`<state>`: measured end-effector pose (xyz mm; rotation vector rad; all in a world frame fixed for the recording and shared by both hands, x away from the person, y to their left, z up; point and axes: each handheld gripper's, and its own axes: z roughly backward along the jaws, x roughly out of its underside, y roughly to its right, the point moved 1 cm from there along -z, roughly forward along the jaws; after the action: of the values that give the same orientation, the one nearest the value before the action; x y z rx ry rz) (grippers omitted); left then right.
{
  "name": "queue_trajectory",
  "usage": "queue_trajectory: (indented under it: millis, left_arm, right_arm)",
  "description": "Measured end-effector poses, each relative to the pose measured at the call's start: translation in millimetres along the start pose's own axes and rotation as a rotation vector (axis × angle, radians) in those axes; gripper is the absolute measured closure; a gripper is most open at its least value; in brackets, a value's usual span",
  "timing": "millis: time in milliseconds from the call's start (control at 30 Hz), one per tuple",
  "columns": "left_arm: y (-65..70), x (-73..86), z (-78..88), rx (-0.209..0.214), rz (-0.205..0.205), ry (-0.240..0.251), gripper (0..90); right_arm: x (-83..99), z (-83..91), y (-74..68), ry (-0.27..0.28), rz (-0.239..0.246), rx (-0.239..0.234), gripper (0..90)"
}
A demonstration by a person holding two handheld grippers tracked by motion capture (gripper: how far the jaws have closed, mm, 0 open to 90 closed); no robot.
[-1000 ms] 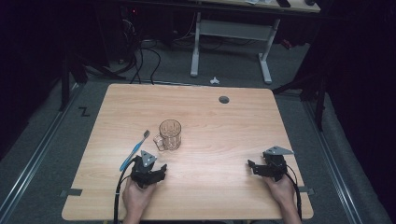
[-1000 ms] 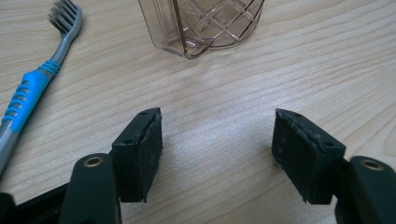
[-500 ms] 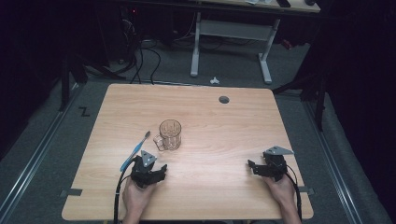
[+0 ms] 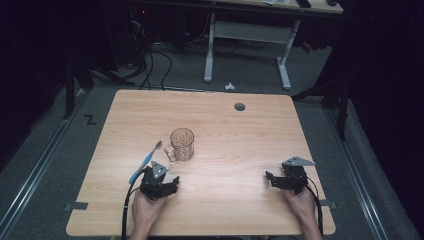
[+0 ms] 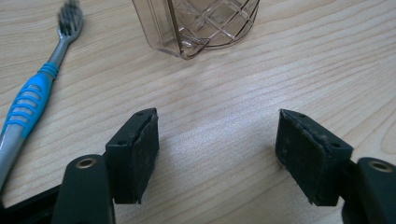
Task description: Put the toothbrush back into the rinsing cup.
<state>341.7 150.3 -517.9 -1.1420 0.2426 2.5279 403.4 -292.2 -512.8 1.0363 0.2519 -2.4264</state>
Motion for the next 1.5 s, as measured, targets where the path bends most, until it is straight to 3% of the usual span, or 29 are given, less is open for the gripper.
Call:
queue_trajectory:
  millis: [133,300,500,700,1033,1100,1367,1500]
  left_arm:
    - [-2.8,-0.8,1.0,0.008,-0.009,-0.014,30.7]
    - [-3.7,-0.4,5.0,0.001,-0.024,-0.014,37.2]
    - [-6.4,-1.9,16.8,-0.002,-0.008,0.013,38.0]
    - [-12.0,0.3,26.3,-0.005,0.007,0.002,43.6]
    - [-22.8,1.9,40.8,-0.013,0.025,-0.006,45.1]
    - [-26.8,2.6,44.2,-0.015,0.045,-0.009,45.8]
    - [-36.0,3.2,55.6,-0.04,0.058,0.002,45.7]
    - [-49.0,-1.7,65.2,-0.048,0.084,0.013,45.6]
  right_arm:
    - [0.0,0.1,0.0,0.0,-0.001,0.0,21.4]
    - [0.0,0.0,0.0,0.0,-0.001,0.0,21.4]
    - [0.0,0.1,0.0,-0.001,-0.002,0.0,21.4]
    - [0.2,0.3,-0.3,0.0,0.005,-0.002,22.1]
    - [0.3,0.4,-0.5,0.0,0.007,-0.006,22.1]
    - [0.3,0.4,-0.5,0.0,0.006,-0.006,22.1]
    - [0.2,0.4,-0.5,0.0,0.006,-0.006,22.1]
    - [0.2,0.4,-0.5,0.0,0.006,-0.007,22.1]
